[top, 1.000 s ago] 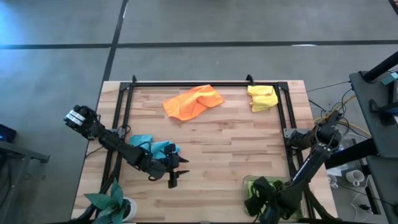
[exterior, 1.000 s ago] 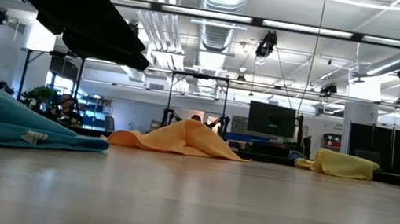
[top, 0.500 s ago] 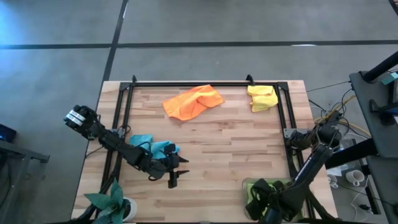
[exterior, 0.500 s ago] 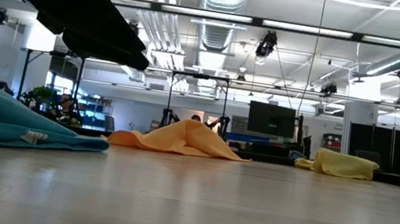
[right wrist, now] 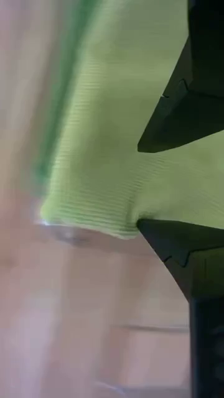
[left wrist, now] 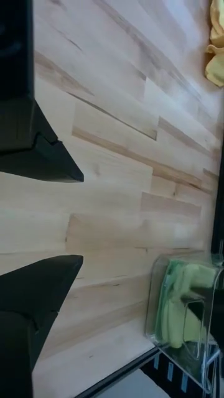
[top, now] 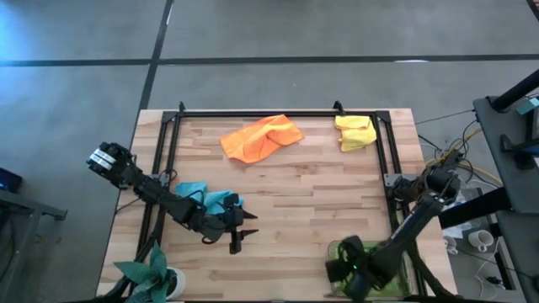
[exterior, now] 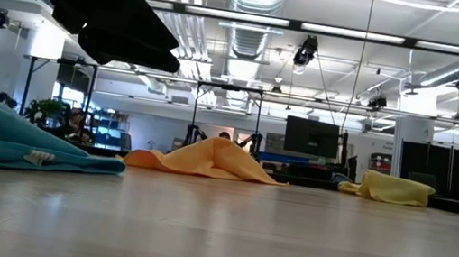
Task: Fold microfiber towels
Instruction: Put the light green towel into the transparent bin
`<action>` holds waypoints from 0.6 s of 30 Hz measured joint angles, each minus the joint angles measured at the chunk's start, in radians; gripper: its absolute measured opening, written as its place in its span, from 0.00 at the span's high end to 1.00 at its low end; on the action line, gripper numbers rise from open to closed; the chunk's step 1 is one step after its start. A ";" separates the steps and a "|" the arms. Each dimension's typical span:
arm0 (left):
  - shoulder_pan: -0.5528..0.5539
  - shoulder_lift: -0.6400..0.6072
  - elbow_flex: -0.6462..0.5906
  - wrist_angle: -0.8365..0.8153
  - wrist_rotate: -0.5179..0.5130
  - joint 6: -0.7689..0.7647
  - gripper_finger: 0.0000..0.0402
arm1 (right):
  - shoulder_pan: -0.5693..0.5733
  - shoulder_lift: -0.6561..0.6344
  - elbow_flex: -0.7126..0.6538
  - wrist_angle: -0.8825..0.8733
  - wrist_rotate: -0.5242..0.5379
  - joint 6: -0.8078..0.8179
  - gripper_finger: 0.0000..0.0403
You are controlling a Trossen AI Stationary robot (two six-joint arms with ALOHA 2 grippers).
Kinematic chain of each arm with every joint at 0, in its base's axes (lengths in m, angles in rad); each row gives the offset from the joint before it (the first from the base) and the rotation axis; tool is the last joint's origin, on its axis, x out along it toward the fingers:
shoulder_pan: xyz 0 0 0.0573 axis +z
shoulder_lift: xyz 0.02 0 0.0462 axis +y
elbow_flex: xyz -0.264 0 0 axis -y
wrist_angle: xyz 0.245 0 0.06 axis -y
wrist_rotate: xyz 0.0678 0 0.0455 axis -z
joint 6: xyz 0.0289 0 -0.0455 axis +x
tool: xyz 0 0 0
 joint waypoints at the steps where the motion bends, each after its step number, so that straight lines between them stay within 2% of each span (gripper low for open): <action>1: 0.000 0.000 -0.001 0.000 0.000 0.000 0.53 | -0.006 0.000 -0.015 -0.003 -0.001 -0.001 0.54; 6: 0.000 0.000 -0.003 -0.001 0.002 -0.002 0.53 | -0.012 -0.042 -0.025 0.000 -0.036 -0.039 0.53; 13: 0.000 0.000 -0.004 -0.003 0.003 -0.003 0.53 | 0.012 -0.161 0.077 -0.078 -0.021 -0.096 0.53; 18: 0.000 0.000 -0.004 -0.006 0.033 0.000 0.53 | 0.070 -0.177 0.078 -0.151 -0.022 -0.012 0.53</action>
